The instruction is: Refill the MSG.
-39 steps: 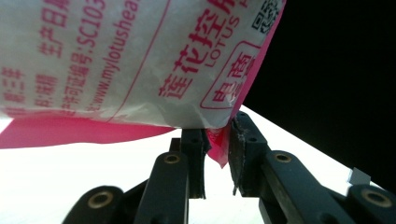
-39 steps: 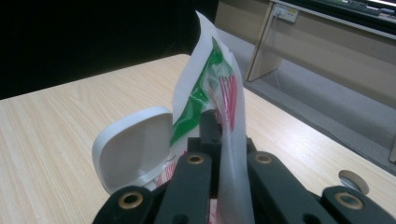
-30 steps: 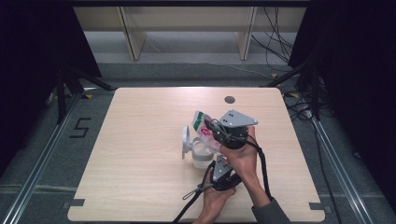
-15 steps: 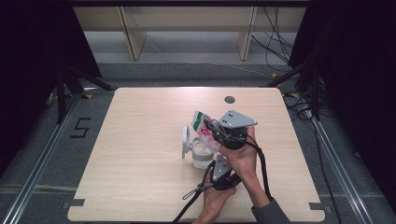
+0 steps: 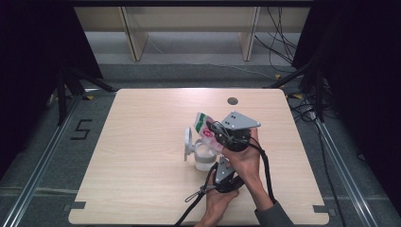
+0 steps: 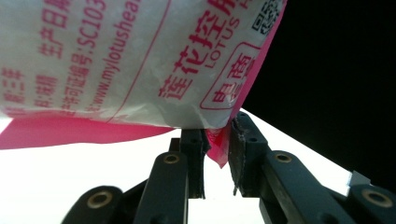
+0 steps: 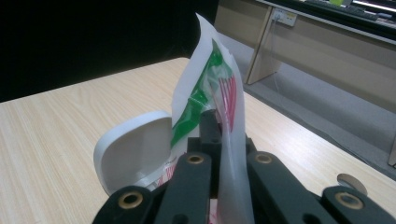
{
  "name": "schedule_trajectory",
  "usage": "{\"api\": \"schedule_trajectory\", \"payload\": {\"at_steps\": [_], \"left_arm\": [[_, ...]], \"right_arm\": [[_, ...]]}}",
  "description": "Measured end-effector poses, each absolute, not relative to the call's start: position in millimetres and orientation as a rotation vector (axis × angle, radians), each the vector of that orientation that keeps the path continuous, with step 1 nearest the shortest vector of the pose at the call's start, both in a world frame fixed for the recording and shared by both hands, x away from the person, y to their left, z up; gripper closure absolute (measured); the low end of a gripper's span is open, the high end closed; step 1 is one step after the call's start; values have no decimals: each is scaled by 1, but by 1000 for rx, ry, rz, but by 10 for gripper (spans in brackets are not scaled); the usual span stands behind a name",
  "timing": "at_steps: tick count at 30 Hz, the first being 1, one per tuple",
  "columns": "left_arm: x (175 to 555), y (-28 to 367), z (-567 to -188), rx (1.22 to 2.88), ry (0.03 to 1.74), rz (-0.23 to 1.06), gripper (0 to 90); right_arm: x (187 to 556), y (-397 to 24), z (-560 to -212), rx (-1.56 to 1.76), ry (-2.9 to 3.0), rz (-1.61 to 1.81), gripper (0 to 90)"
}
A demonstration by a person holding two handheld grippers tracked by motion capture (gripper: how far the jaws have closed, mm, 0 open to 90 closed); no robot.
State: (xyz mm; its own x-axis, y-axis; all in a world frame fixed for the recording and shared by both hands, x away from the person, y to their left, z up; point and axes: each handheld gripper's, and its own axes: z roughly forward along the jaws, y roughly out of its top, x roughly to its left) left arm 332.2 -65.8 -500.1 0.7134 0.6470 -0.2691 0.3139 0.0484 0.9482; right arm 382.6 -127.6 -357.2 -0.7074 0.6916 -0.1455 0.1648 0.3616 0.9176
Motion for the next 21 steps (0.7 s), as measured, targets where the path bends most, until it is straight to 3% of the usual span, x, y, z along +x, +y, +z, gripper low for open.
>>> {"api": "schedule_trajectory", "payload": {"at_steps": [17,18,21], "left_arm": [[333,-67,-500,1551,811,303,761],[334,-61,-500,1638,774,335,761],[334,-61,-500,1644,771,342,761]], "right_arm": [[383,-126,-359,741,2105,1326,900],[383,-126,-359,732,2118,1322,900],[383,-125,-359,731,2118,1323,900]]}}
